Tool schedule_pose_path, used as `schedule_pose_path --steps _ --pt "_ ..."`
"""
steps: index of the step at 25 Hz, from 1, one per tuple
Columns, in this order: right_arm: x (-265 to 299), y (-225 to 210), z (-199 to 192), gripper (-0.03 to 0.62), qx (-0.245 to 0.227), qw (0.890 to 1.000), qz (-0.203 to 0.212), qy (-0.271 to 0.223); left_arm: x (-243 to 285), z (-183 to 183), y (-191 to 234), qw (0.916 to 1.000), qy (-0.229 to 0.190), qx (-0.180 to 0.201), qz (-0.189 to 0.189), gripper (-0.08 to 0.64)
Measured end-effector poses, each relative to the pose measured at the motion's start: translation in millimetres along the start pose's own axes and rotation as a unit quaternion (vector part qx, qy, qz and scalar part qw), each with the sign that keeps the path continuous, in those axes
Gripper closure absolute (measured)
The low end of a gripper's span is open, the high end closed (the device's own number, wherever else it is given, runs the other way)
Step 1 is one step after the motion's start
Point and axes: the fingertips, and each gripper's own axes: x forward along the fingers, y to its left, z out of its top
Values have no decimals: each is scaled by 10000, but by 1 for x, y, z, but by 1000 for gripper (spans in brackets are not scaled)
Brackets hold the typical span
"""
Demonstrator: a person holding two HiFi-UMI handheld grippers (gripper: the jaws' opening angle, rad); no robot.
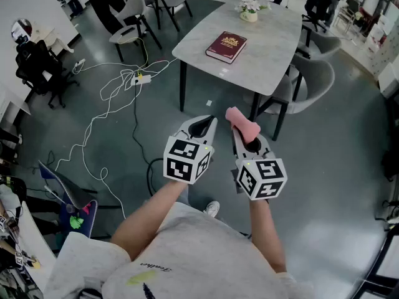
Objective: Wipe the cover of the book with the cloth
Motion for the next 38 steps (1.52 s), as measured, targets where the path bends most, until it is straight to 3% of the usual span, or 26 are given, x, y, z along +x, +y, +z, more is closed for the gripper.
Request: schedule_pose_path --steps 7,16,24,38 --pt "2 -9 3 572 -90 10000 -39 8 7 2 -1 10000 -66 -61 -39 552" --pt "45 -16 -6 572 -136 9996 -46 246 34 -2 34 9993 -77 -341 -144 552" --pt "128 -36 -9 572 -100 9984 -183 528 92 0 103 9980 45 -561 -285 552" --pt "274 -77 8 572 84 9937 -704 872 204 26 213 9927 308 -725 -909 552"
